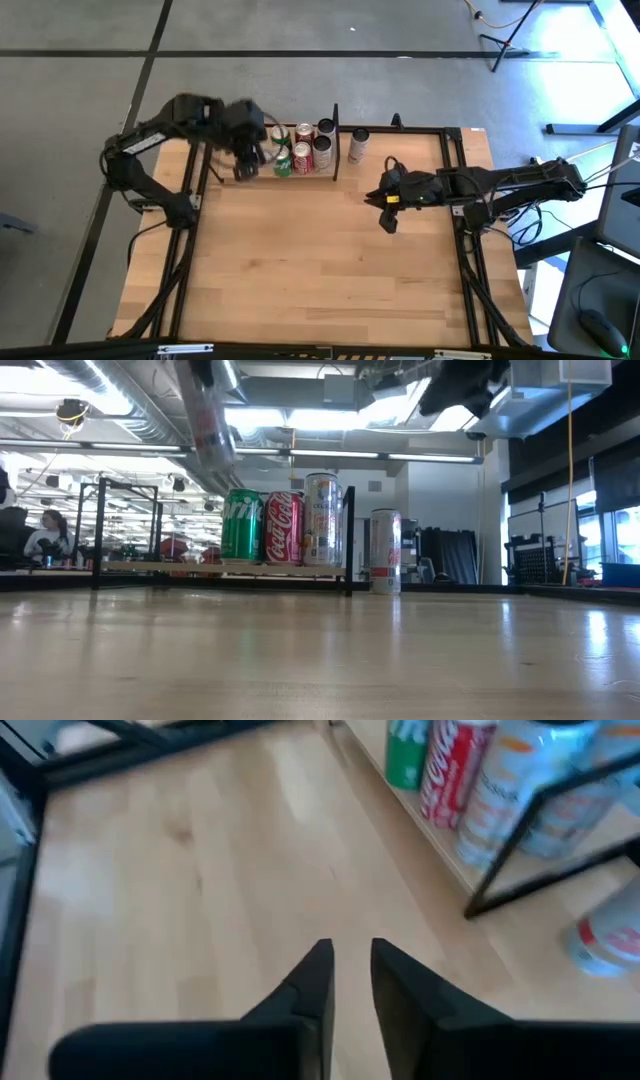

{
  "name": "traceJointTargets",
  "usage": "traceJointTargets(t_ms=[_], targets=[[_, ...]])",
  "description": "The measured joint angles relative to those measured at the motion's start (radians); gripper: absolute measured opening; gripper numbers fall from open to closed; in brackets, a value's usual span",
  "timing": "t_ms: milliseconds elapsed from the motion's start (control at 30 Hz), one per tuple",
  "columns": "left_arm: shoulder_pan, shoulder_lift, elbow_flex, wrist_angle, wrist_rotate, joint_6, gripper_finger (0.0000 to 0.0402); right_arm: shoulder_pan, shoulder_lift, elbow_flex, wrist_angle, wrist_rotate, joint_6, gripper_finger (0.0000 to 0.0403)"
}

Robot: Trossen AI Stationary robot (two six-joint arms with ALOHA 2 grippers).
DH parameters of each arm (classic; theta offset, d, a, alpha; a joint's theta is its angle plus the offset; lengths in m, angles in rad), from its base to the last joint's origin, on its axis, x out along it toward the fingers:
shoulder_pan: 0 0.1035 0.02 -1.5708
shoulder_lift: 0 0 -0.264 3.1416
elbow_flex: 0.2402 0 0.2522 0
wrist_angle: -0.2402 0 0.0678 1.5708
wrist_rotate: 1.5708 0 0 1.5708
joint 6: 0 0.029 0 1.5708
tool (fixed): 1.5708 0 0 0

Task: Place canned beverage on shelf
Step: Put the bottom white pink soda can on the shelf

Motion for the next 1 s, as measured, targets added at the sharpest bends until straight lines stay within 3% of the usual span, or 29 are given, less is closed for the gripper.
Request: traceJointTargets(t_ms=[200, 367, 667, 1000], targets=[[0.285, 0.000, -0.063, 0.000, 0.044, 0.212, 0.0218, -0.038, 0.000, 0.000, -0.063, -0.005, 0.010, 0.0047], [0.428, 0.005, -0.146, 0.022, 0.116, 0.334, 0.0218, -0.044, 0.003, 0.000, -0.085, 0.004, 0.018, 0.0090], [0.496, 0.144, -0.157, 0.105, 0.198, 0.431, 0.0218, -0.041, 0.039, 0.000, -0.084, -0.016, -0.006, 0.0200], [0.536, 0.261, -0.157, 0.136, 0.250, 0.464, 0.0223, -0.041, 0.113, 0.000, -0.062, -0.068, 0.005, 0.0219]])
